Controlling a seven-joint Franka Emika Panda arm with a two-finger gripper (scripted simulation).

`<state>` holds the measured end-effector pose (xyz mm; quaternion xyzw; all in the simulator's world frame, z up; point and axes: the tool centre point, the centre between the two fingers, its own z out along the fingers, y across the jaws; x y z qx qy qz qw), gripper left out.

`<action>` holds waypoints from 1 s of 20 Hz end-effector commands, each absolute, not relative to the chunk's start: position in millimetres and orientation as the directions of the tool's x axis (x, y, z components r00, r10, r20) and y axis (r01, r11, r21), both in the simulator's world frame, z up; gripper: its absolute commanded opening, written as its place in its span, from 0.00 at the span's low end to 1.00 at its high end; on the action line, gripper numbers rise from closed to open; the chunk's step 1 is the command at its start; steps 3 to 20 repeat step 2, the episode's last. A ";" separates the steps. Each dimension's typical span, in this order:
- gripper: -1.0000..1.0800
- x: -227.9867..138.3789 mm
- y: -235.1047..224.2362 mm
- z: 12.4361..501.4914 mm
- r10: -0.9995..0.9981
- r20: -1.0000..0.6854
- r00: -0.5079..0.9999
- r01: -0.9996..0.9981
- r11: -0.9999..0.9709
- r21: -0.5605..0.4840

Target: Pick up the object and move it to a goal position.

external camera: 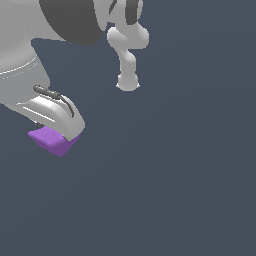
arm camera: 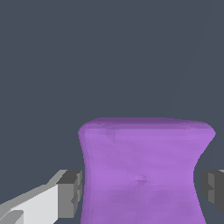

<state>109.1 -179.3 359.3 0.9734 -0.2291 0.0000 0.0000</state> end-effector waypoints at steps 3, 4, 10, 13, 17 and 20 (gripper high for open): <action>0.00 109.6 -179.9 360.6 -0.446 0.000 0.895 -0.446 -0.895 0.000; 0.00 109.6 -179.9 360.6 -0.446 0.000 0.895 -0.446 -0.895 0.000; 0.00 109.6 -179.9 360.6 -0.446 0.000 0.895 -0.446 -0.895 0.000; 0.00 109.6 -179.9 360.6 -0.446 0.000 0.895 -0.446 -0.895 0.000; 0.00 109.6 -179.9 360.6 -0.446 0.000 0.895 -0.446 -0.895 0.000; 0.00 109.6 -179.9 360.6 -0.446 0.000 0.895 -0.446 -0.895 0.000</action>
